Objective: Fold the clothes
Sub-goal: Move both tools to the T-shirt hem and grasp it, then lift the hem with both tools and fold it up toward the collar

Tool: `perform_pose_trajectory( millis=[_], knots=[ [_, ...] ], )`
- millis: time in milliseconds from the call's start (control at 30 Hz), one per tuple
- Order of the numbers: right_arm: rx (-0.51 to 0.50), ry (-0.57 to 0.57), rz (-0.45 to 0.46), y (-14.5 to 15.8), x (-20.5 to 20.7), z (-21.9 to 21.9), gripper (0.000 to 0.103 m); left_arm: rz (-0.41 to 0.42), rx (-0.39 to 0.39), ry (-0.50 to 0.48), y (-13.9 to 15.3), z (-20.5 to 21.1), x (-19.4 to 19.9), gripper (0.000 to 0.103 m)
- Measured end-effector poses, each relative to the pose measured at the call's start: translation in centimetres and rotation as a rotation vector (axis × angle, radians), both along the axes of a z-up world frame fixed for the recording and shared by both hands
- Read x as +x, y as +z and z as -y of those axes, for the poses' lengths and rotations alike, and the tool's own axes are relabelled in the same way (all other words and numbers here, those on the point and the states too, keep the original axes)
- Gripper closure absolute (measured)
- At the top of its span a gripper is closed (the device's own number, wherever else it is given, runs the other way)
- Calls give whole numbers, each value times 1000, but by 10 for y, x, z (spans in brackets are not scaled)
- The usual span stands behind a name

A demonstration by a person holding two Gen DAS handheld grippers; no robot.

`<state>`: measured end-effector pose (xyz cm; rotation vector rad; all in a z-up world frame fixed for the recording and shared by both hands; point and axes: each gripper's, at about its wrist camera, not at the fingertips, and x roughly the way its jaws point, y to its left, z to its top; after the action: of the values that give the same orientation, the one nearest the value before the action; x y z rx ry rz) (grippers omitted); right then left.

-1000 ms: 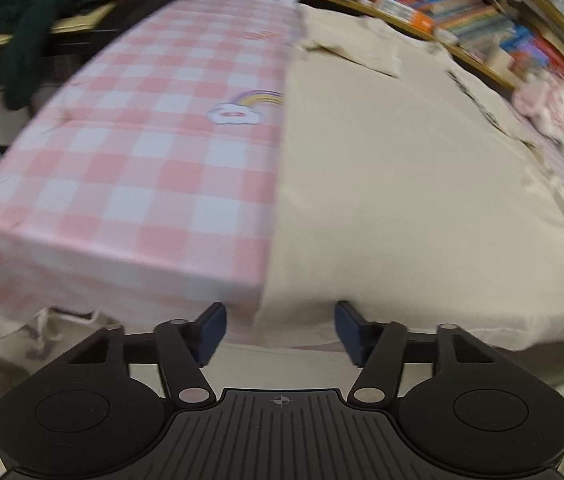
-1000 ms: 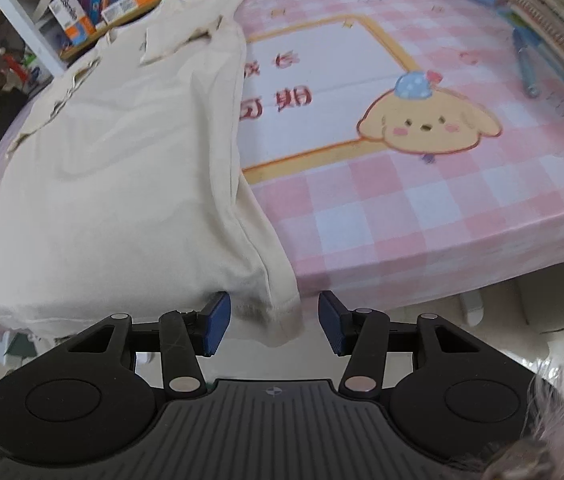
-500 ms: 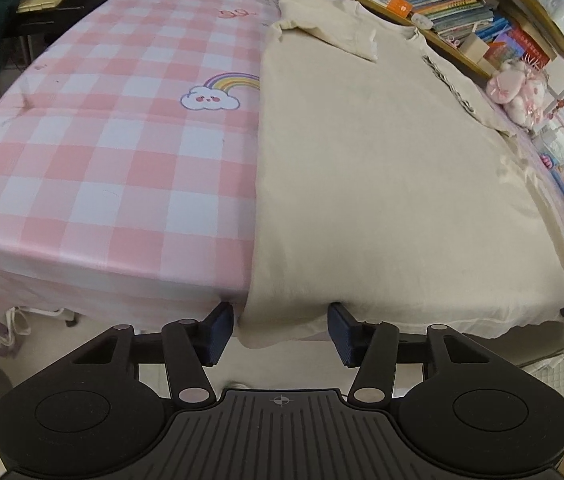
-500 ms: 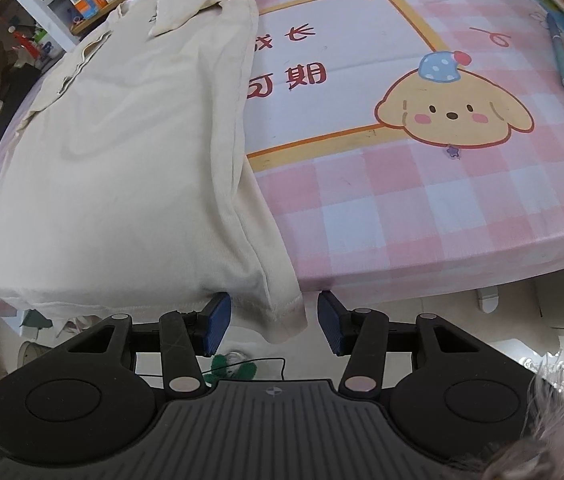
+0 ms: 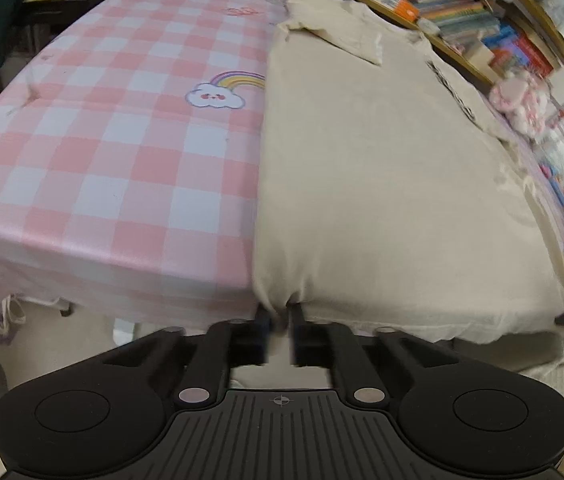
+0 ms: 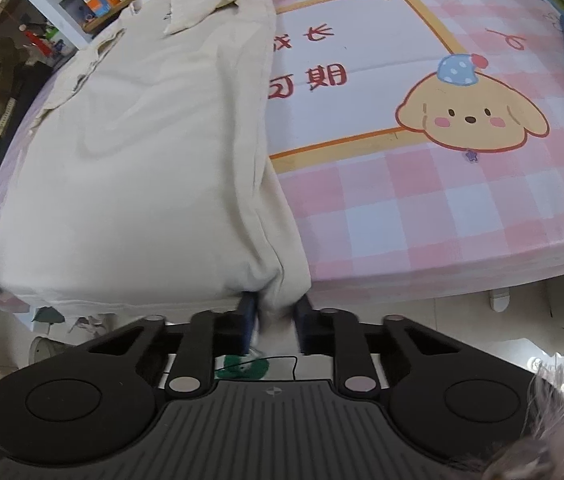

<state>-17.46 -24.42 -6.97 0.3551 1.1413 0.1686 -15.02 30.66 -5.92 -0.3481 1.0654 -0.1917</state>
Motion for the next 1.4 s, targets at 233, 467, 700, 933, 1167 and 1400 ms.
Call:
perform_pose_trajectory(
  millis=[233, 467, 700, 933, 1167, 1400],
  knots=[
    [26, 2, 44, 20, -13, 2, 97, 71, -44, 16, 24, -4, -14, 99],
    [68, -4, 62, 33, -23, 4, 98, 80, -78, 26, 29, 1, -24, 99],
    [67, 6, 54, 38, -39, 10, 98, 45, -88, 33, 24, 2, -39, 99],
    [82, -2, -30, 24, -69, 18, 98, -46, -95, 35, 6, 5, -68, 99],
    [98, -20, -165, -7, -103, 24, 98, -125, -117, 9, -13, 13, -89, 99],
    [187, 16, -102, 11, -107, 31, 98, 48, -241, -21, 22, 16, -83, 99]
  ],
)
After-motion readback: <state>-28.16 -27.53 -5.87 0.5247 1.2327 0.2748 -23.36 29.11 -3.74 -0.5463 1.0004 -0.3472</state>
